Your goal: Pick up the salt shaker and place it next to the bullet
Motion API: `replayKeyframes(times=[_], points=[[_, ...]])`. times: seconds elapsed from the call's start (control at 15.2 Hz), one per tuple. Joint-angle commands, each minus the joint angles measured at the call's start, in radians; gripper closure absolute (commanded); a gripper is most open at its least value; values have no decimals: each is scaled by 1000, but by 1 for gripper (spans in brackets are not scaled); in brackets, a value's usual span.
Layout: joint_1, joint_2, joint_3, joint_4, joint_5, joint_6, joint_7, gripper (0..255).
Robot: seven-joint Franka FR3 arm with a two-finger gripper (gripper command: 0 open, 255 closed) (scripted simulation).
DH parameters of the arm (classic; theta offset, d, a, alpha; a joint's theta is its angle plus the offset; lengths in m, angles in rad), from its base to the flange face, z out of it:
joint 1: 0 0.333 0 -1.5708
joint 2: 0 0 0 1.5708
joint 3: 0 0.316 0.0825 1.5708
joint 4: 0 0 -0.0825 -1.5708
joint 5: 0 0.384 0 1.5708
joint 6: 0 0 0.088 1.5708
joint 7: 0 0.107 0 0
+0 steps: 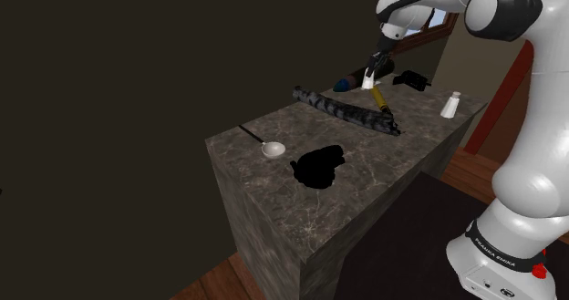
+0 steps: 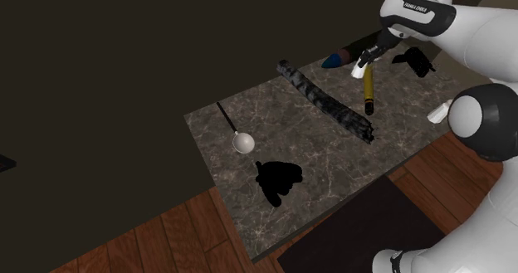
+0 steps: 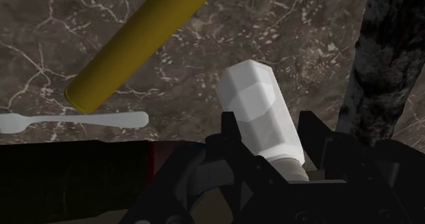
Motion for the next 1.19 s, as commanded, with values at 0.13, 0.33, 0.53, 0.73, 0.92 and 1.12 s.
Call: replayKeyframes(times=[0.13,0.33,0.53,0.73,0.92,1.12], points=[[-1,15,4,-28,11,42,-15,255],[-1,28,8,-49,20,74,-27,255],[-2,43,12,-67,29,105,-39,255],[-4,59,16,-83,39,135,-52,255],[-5,72,20,-94,47,158,-61,255],[-5,72,20,-94,47,158,-61,255]])
